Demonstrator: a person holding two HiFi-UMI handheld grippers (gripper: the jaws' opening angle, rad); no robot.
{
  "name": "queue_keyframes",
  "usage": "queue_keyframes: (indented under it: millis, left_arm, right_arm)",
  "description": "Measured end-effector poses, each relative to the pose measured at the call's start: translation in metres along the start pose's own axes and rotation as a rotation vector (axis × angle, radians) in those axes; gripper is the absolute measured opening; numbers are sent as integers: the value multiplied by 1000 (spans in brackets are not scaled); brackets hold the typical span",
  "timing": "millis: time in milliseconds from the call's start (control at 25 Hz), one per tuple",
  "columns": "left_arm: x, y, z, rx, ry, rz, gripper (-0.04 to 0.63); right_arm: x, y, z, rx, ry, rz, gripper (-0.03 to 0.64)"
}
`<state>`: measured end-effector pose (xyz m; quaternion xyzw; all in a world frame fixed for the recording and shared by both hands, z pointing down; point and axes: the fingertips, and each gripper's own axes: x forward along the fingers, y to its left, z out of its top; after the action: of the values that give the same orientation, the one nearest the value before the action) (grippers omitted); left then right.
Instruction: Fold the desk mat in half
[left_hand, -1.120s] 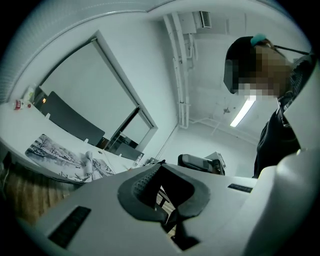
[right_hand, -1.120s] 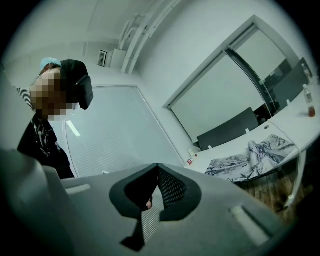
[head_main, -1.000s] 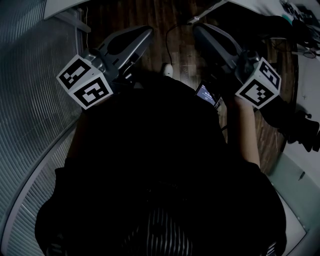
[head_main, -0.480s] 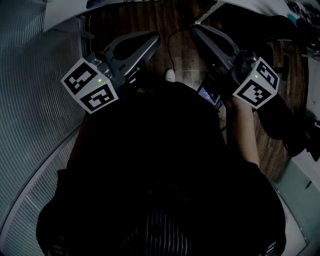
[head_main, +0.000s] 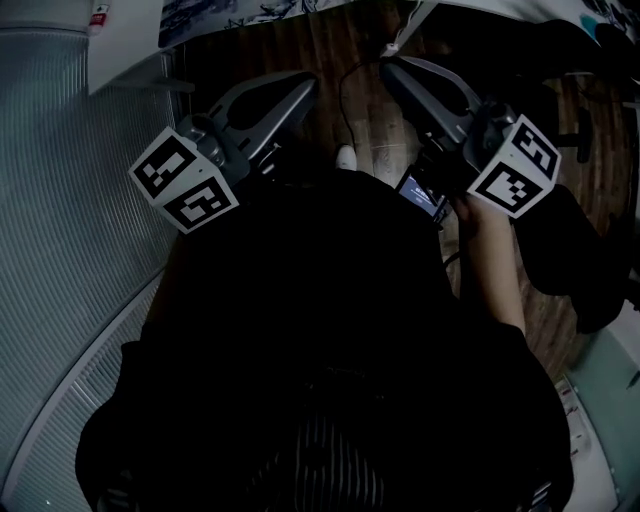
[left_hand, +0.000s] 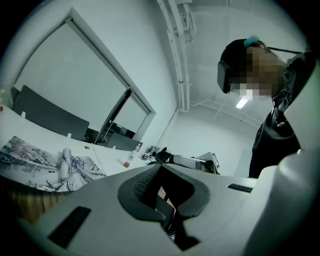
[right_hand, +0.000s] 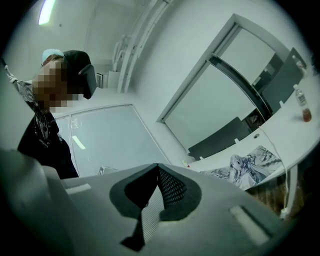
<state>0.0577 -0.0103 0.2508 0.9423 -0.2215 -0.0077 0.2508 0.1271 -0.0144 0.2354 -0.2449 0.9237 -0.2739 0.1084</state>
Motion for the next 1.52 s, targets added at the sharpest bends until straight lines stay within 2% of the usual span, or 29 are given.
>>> queue_keyframes:
  millis: [240, 400, 680, 880, 1120, 1520]
  left_arm:
    - [51, -11, 2, 22, 65, -34, 8]
    - [64, -11, -4, 18, 100, -43, 8]
    - [68, 18, 0, -7, 113, -31, 8]
    - [75, 24, 15, 9, 103, -75, 8]
    - [82, 50, 48, 40, 80, -148, 8]
    - [55, 129, 104, 60, 50, -194, 8]
  right_arm:
    - [-32, -29, 12, 52, -65, 6, 5]
    - [-40, -45, 8, 93, -75, 1, 5]
    - [-21, -68, 16, 99, -71, -4, 5]
    - [-14, -66, 26, 73, -75, -20, 5]
    - [16, -75, 47, 32, -84, -49, 5]
    - [106, -98, 79, -17, -99, -105, 5]
